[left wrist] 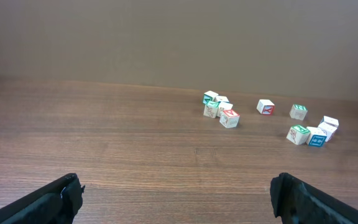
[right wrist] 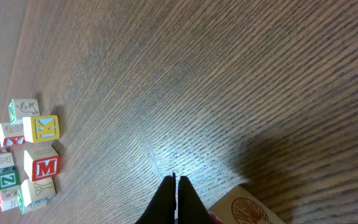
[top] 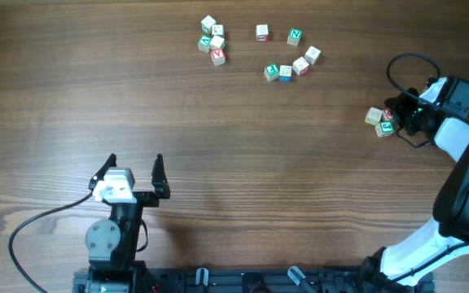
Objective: Form a circle
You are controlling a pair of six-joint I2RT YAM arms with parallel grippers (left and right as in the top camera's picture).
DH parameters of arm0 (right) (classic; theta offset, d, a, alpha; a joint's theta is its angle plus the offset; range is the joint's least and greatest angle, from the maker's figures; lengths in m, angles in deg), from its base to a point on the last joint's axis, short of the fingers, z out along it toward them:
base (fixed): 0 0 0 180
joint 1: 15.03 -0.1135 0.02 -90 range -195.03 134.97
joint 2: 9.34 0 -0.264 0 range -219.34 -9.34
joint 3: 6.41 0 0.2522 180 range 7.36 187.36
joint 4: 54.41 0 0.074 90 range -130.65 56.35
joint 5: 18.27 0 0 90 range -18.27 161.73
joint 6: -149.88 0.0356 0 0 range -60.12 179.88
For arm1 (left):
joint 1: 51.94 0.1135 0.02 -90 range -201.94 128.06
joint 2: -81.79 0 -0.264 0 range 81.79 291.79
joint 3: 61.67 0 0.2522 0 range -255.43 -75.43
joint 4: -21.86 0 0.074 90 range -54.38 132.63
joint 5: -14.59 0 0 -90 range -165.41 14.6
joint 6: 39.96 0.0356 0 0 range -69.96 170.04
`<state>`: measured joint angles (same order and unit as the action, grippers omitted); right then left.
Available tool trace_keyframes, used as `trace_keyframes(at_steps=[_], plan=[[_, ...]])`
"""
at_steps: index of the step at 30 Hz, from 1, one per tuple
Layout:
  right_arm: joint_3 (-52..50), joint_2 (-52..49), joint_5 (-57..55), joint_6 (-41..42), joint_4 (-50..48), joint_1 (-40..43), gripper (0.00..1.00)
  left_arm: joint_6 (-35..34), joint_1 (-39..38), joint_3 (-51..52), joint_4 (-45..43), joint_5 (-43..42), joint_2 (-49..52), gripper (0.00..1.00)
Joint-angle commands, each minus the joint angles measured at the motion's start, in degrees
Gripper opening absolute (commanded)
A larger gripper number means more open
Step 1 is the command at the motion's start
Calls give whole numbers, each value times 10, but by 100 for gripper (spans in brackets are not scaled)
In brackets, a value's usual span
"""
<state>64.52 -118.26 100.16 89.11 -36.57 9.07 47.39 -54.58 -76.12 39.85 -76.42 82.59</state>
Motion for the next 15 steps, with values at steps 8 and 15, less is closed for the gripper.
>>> trace_keyframes(at_steps=[8, 15], plan=[[9, -1, -14, -15, 3, 3, 5, -4, -3, 4, 0, -9, -5, 100], [9, -1, -14, -18, 1, 3, 5, -4, -3, 4, 0, -9, -5, 100]])
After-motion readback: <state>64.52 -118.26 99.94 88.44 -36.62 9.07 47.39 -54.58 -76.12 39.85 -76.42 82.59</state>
